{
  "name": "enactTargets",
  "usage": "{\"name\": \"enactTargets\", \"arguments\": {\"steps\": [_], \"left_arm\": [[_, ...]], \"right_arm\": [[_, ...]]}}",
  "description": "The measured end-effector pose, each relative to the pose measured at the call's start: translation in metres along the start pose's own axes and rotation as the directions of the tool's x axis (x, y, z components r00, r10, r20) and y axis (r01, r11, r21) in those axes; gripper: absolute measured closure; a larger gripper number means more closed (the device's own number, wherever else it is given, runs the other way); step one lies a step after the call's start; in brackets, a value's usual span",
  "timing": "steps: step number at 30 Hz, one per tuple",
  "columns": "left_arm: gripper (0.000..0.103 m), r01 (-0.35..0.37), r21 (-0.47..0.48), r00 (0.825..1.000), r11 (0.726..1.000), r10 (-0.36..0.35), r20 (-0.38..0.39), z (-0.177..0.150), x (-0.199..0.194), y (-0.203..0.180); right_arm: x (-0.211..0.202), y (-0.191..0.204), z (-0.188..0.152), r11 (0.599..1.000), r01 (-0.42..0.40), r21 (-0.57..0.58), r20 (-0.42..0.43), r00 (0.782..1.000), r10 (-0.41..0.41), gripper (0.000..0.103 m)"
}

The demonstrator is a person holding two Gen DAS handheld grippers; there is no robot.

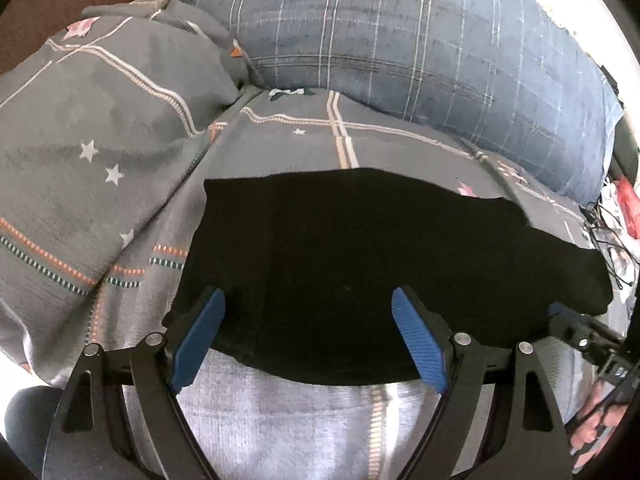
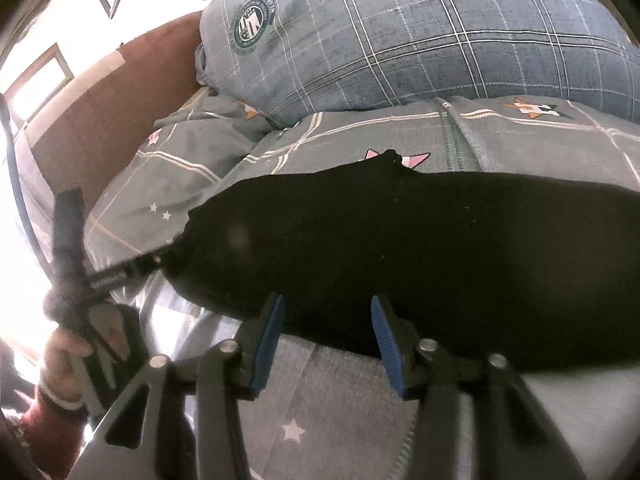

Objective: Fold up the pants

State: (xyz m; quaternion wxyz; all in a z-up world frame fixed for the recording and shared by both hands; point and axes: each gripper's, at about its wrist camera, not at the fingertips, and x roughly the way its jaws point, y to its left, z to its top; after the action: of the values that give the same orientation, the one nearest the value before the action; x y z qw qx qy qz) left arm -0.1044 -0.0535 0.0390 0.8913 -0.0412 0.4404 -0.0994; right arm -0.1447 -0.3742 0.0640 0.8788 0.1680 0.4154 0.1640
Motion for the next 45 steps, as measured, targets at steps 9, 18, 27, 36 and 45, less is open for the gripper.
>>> {"name": "enactTargets", "arguments": {"steps": [9,18,27,36,45], "left_arm": [[0.017,-0.008,0.012,1.000,1.000,0.008,0.006,-0.004,-0.001,0.002],[0.017,0.042,0.049,0.998,0.998,-0.044,0.039,0.009,-0.017,-0.016],[0.017,0.194,0.137,0.981,0.971,-0.190,-0.044,0.018,0.005,-0.080],[0.017,0.365,0.308,0.930,0.878,-0.331,-0.160,0.027,0.024,-0.181],[0.017,0.528,0.439,0.849,0.727,-0.440,-0.293,0.051,0.045,-0.293]], "right_arm": [[0.003,0.003,0.001,1.000,0.018,-0.011,-0.002,1.000,-0.018,0.052],[-0.018,-0.012,0.005,0.996,0.089,-0.003,0.035,0.995,-0.089,0.048],[-0.058,-0.075,-0.004,0.973,0.192,0.128,0.082,0.976,-0.204,0.048],[-0.130,-0.156,-0.024,0.875,0.317,0.367,0.095,0.923,-0.374,0.048],[-0.167,-0.198,-0.050,0.758,0.273,0.593,0.103,0.907,-0.407,0.037]]}}
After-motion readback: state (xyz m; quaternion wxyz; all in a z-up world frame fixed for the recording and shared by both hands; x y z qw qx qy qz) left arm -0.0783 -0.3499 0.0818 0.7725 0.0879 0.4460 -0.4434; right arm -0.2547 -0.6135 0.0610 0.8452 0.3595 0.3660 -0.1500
